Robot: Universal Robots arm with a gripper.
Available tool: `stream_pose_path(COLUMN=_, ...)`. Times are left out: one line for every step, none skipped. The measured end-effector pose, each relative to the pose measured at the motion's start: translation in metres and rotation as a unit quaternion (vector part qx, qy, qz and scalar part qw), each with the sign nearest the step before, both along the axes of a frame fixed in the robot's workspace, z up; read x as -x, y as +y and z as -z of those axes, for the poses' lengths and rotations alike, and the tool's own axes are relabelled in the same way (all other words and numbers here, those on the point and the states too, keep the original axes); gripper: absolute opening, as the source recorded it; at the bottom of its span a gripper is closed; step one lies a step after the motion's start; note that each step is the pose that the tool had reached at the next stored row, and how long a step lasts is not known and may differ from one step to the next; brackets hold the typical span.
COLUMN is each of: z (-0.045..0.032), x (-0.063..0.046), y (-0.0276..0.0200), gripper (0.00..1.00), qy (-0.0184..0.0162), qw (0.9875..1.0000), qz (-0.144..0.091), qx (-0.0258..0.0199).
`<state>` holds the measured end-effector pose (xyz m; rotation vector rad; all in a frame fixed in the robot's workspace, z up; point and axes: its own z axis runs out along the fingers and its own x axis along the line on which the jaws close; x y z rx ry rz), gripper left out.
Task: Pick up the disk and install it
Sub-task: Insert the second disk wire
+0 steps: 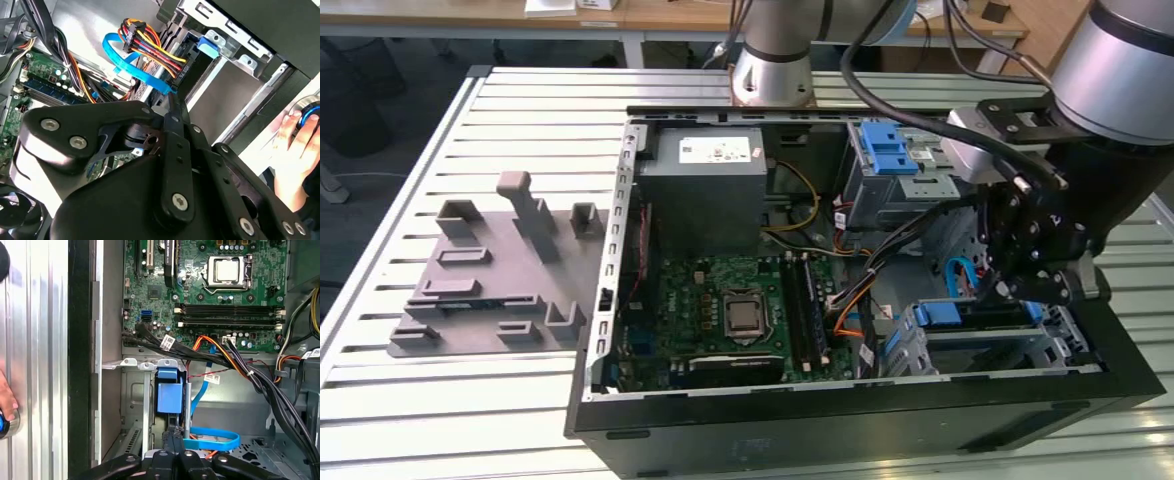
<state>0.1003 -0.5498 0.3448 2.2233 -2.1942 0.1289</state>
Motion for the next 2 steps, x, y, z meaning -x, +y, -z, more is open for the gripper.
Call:
stream_pose_path(z=-0.0001, x=0.0, y=0.0, gripper=0.11, qy=0.0, qw=1.0, qz=0.0, qx=-0.0002)
stream_pose_path(z=-0.0003, x=0.0, y=0.0, gripper=0.11, qy=0.0, qw=1.0, qz=0.0, qx=-0.0002)
